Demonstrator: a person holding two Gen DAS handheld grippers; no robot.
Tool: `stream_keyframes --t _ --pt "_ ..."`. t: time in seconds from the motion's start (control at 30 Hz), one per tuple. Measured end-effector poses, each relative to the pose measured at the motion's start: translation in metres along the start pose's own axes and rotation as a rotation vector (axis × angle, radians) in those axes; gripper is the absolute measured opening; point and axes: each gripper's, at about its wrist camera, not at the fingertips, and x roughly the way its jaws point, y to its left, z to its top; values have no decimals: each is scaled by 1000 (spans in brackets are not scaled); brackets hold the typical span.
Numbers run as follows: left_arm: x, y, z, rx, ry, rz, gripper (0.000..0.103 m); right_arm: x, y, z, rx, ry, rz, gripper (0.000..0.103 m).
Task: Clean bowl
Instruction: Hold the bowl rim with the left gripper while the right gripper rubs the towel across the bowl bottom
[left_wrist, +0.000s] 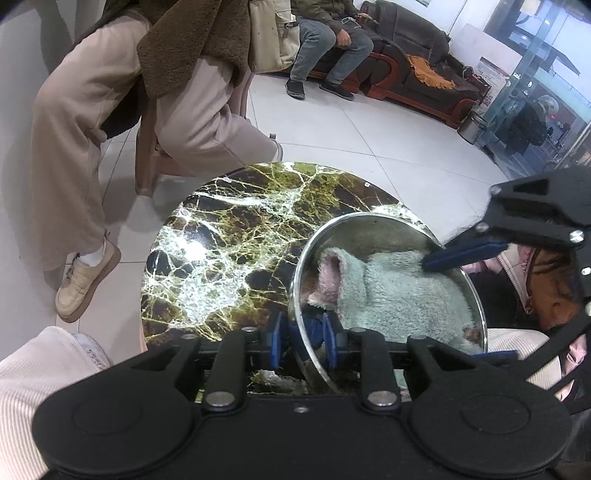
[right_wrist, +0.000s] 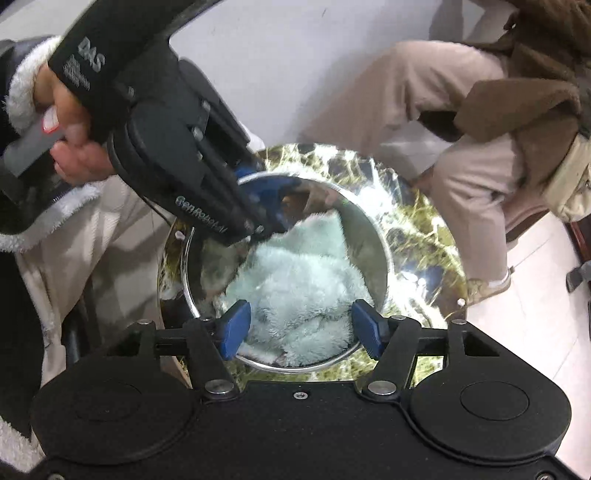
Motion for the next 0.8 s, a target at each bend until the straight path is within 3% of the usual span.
stream_keyframes --t 0.17,0.3,0.4,0.47,0.67,0.8 --pt "0 -1 -1 21 3 -9 18 11 -1 6 29 -18 -35 41" --pt "0 1 1 23 3 -1 19 13 3 15 -24 -51 -112 39" --pt "0 4 1 10 2 -7 18 14 5 14 -56 -33 -119 38" --pt "1 4 1 -1 -3 -7 18 14 2 12 -39 -3 -99 34" --pt "1 3 1 10 -3 -9 18 11 -11 16 48 79 71 31" --pt "-1 5 2 23 0 -6 19 13 -17 29 12 61 25 30"
